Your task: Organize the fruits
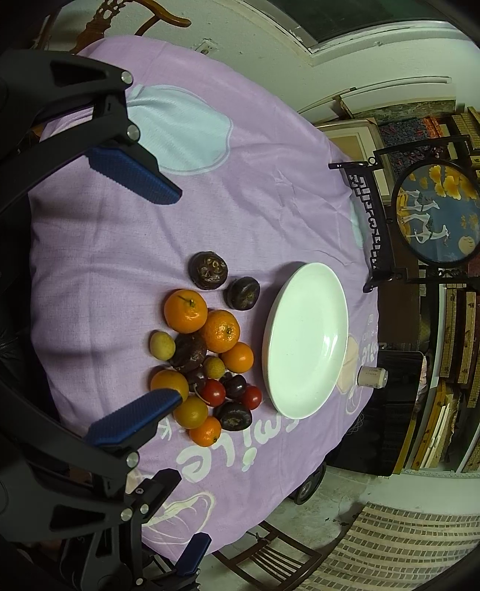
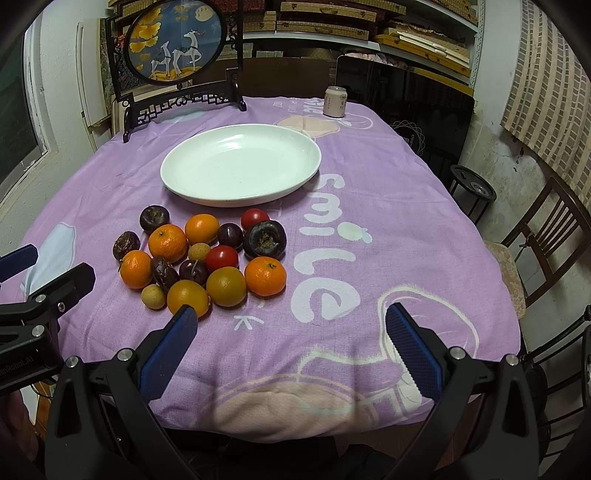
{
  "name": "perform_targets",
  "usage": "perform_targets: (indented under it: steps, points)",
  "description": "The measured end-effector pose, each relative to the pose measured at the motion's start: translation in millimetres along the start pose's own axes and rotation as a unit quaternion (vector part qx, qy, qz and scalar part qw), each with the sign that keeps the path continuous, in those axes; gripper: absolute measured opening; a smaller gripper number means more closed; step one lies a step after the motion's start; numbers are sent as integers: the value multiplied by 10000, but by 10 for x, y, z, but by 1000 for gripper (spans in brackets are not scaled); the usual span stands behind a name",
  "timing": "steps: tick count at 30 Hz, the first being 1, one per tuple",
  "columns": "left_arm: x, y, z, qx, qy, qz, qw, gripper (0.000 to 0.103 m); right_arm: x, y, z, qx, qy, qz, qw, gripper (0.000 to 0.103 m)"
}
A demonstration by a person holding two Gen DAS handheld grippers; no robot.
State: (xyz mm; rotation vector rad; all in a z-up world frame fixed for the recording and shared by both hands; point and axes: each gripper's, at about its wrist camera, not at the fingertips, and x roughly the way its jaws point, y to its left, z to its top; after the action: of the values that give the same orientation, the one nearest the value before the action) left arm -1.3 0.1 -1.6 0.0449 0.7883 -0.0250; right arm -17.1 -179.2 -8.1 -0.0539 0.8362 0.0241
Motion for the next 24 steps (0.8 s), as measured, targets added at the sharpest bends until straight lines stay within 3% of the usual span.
perform_targets:
  steps: [24]
  points:
    - [9,-7,-21,-4,17,-9,10000,101,1,10,9,2,8,-2,10000,102]
